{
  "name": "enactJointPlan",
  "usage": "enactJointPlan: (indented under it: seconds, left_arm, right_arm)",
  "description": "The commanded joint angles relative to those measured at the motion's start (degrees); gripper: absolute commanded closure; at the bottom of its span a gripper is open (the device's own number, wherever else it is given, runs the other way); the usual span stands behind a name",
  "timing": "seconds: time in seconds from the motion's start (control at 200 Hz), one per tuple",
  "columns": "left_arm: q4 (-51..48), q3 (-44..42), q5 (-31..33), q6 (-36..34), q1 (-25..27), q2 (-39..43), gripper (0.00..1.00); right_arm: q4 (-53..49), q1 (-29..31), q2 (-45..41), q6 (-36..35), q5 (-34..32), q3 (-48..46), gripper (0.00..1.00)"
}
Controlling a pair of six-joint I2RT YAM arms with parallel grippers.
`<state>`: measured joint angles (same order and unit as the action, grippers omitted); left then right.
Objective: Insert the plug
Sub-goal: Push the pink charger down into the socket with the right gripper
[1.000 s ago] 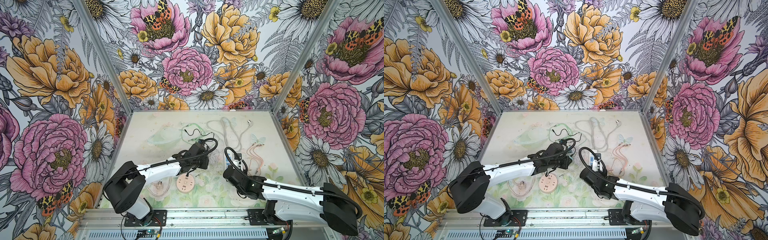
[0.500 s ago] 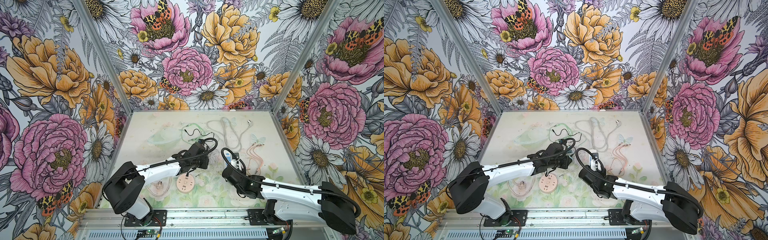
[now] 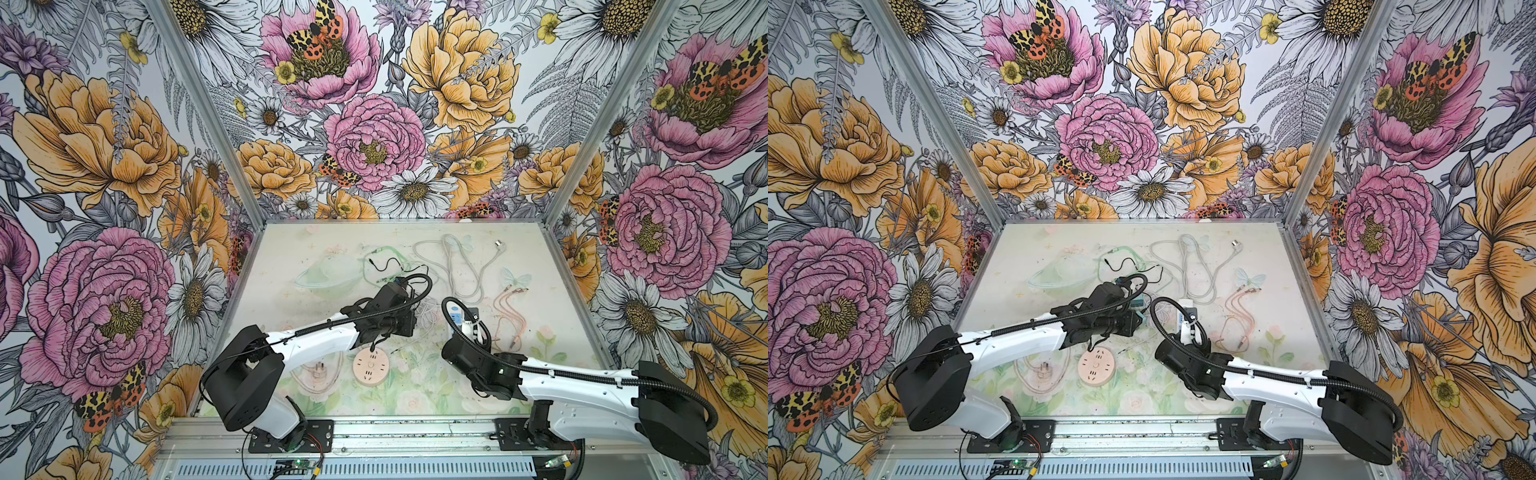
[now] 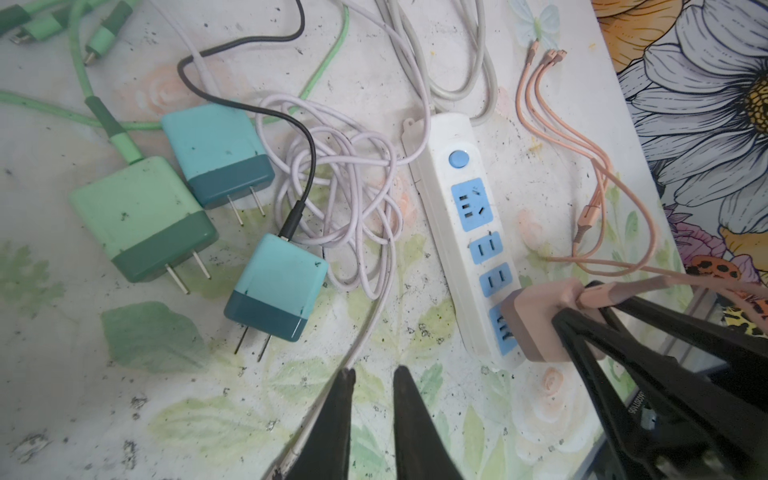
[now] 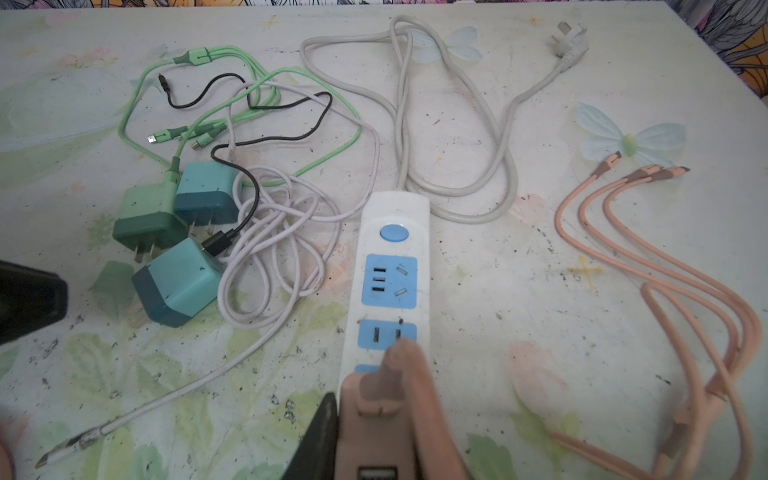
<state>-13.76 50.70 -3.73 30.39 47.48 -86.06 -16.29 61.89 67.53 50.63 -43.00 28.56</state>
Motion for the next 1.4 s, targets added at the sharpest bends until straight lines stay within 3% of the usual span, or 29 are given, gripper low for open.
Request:
enactJointPlan:
  seconds: [0.0,0.26,0.43,0.731,1.396]
  left_arm:
    - [-2.0,1.5,-1.2,2.1,-0.5,1.8,0.79]
    - [-2.3,-1.3,1.2,2.5,-0.5,2.8,0.78]
    - [3.5,-3.3,1.3,4.9,0.3,1.6,0.78]
    - [10.1,-5.1,1.6,6.8,1.5,-0.2,0.78]
    - [12.9,-4.9,-3.2,6.0,-0.7,-2.5,0.77]
  right_arm:
    - [-3.0,1.4,2.6,2.9,3.9,0.4,1.0]
    - [-5.6,2.7,0.1,5.5,1.1,-2.4,1.0]
    - [-5.9,2.9,-1.8,4.7,0.8,-3.9,1.0]
    - [-14.6,3.1,5.1,4.4,-0.9,2.0,1.0]
    - [-14.5,3.7,10.4,9.0,0.9,2.5,1.0]
